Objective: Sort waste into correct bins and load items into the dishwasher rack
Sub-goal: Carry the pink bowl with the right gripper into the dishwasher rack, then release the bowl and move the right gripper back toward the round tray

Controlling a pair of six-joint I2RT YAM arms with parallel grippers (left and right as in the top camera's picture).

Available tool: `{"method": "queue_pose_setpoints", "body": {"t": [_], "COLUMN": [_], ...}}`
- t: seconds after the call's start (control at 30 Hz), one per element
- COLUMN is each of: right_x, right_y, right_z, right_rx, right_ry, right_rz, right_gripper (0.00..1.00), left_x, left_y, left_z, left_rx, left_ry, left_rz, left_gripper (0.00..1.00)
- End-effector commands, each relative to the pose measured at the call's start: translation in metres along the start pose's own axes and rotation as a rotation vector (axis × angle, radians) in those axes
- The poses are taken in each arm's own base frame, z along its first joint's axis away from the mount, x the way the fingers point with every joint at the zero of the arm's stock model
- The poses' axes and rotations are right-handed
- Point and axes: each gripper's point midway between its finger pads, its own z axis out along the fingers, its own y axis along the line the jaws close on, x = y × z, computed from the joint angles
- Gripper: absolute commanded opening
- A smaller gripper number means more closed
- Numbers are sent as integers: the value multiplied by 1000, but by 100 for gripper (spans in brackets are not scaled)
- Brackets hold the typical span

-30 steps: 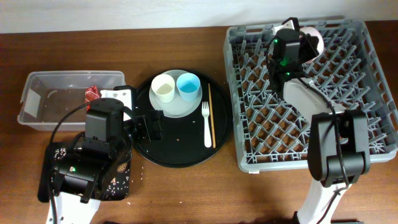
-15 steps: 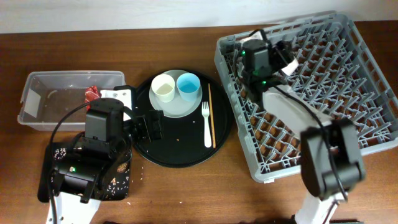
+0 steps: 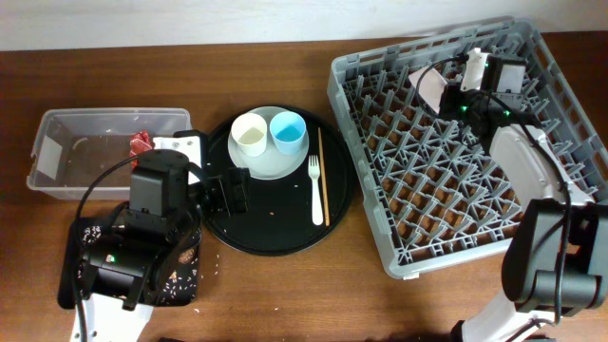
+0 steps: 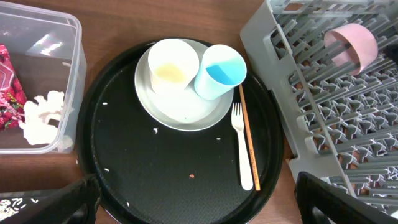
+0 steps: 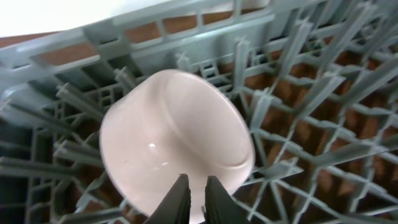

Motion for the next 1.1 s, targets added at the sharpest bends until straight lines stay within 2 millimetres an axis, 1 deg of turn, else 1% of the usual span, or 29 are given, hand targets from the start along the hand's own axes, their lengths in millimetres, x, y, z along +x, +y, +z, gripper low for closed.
{"method": "queue_pose_setpoints", "body": {"t": [0.0, 0.03, 0.07, 0.1, 0.13, 0.17, 0.2, 0.23, 0.27, 0.33, 0.4, 0.43, 0.47, 0.57, 0.6, 0.63, 0.67, 0.7, 0.73, 0.8, 0.83, 0.87, 0.97, 1.03, 1.07], "right_x": [2, -6, -17, -13, 10, 33, 64, 103, 112, 121, 129, 132, 136, 157, 161, 162, 158, 148, 141, 124, 115, 108, 106, 102, 101], "right_y": [33, 38, 46, 60, 83, 103, 129, 148, 150, 155, 160, 160, 161, 169, 170, 171, 173, 178, 181, 187, 185, 179, 179, 168, 166], "right_z": [-7, -22, -50, -78, -105, -118, -128, -130, -128, -123, -115, -105, -97, -74, -67, -59, -55, -48, -44, -36, -32, -29, -28, -27, -26], "right_rx": [-171, -174, -180, -194, -221, -250, -288, -247, -201, -148, -130, -127, -126, -150, -149, -150, -153, -163, -168, -171, -147, -95, -85, 6, 23], "right_ry": [13, 2, -5, 37, 134, 226, 347, 476, 495, 509, 526, 536, 546, 600, 609, 602, 582, 528, 492, 413, 373, 348, 341, 325, 320], "right_rz": [2, -3, -10, -13, -21, -38, -72, -161, -208, -280, -319, -319, -320, -381, -381, -381, -381, -379, -377, -362, -357, -316, -277, -150, -93], "right_gripper": [9, 9, 10, 15, 25, 34, 58, 84, 89, 89, 80, 73, 69, 67, 58, 40, 32, 15, 4, 4, 4, 4, 4, 4, 4], "left_x": [-6, -6, -6, -6, -6, -6, -6, -6, -6, -6, -6, -6, -6, -6, -6, -6, -6, -6, -6, -6, -6, -6, -6, -6, -6], "left_y": [-1, -1, -1, -1, -1, -1, -1, -1, -1, -1, -1, -1, -1, -1, -1, -1, -1, -1, -1, -1, -1, -1, -1, -1, -1], "left_z": [-5, -5, -5, -5, -5, -5, -5, -5, -5, -5, -5, -5, -5, -5, -5, -5, -5, -5, -5, -5, -5, -5, -5, -5, -5], "left_rx": [0, 0, 0, 0, 0, 0, 0, 0, 0, 0, 0, 0, 0, 0, 0, 0, 0, 0, 0, 0, 0, 0, 0, 0, 0], "left_ry": [-23, -23, -23, -23, -23, -23, -23, -23, -23, -23, -23, -23, -23, -23, -23, -23, -23, -23, -23, -23, -23, -23, -22, -23, -23], "left_rz": [8, 9, 8, 9, 9, 9, 9, 8, 8, 9, 9, 8, 8, 9, 9, 9, 9, 9, 8, 8, 9, 8, 8, 9, 8], "left_gripper": [99, 99, 99, 99, 99, 99, 99, 99, 99, 99, 99, 99, 99, 99, 99, 99, 99, 99, 99, 99, 99, 99, 99, 99, 99]}}
